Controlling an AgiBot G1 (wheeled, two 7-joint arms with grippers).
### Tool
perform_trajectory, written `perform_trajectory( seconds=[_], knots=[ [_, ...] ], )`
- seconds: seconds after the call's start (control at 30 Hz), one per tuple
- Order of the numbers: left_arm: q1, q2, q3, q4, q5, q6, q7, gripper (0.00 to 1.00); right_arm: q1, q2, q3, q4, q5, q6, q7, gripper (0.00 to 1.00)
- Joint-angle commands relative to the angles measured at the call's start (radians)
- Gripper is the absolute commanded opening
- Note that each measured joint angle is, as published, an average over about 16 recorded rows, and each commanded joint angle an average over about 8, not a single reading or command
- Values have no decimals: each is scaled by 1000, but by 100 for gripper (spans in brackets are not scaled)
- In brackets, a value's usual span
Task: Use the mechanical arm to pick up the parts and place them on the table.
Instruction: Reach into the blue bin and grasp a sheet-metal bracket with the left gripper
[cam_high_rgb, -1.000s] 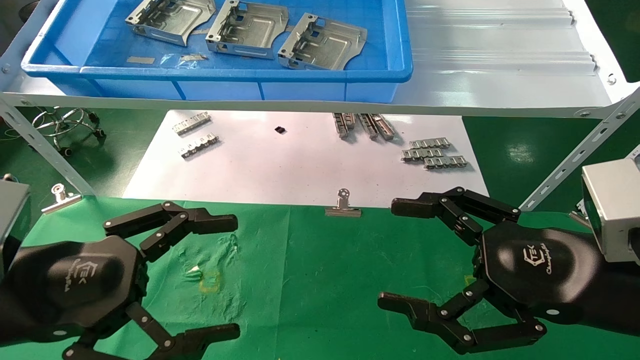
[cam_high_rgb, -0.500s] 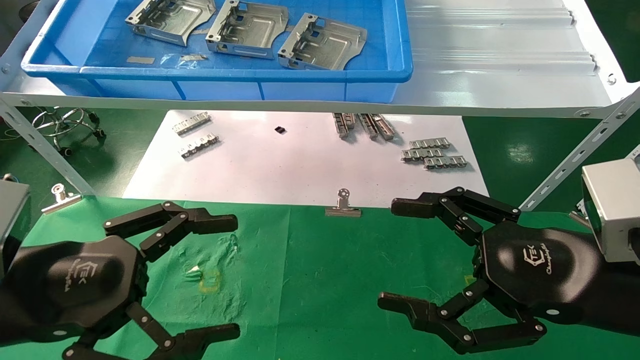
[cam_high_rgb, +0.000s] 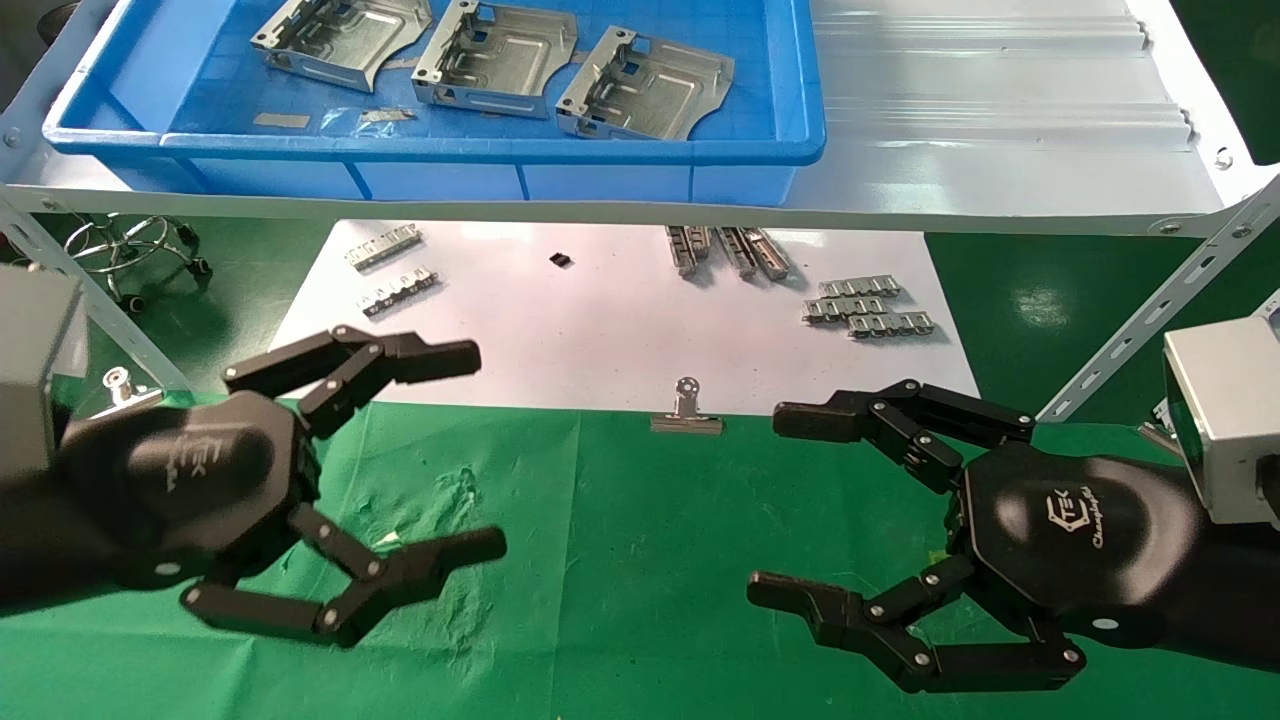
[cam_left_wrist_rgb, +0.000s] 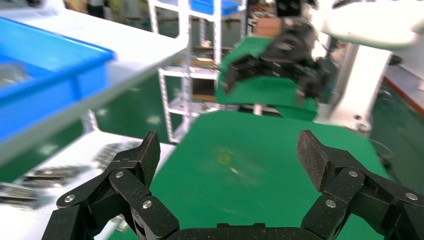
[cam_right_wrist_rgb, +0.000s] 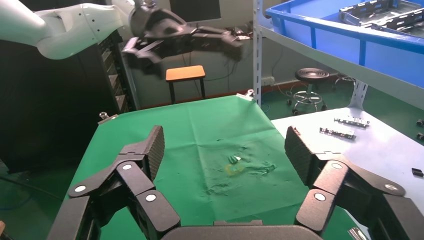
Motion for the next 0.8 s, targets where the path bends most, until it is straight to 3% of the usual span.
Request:
perform_trajectory(
  seconds=[0.03, 0.33, 0.8],
  knots=[
    [-14, 14, -1, 5, 6, -25, -2, 100, 0, 0, 0, 0, 0, 0, 0, 0],
    [-147, 118, 34, 106, 133, -216, -20, 100, 0, 0, 0, 0, 0, 0, 0, 0],
    [-460, 286, 150, 397, 401, -488, -125, 100, 0, 0, 0, 0, 0, 0, 0, 0]
  ],
)
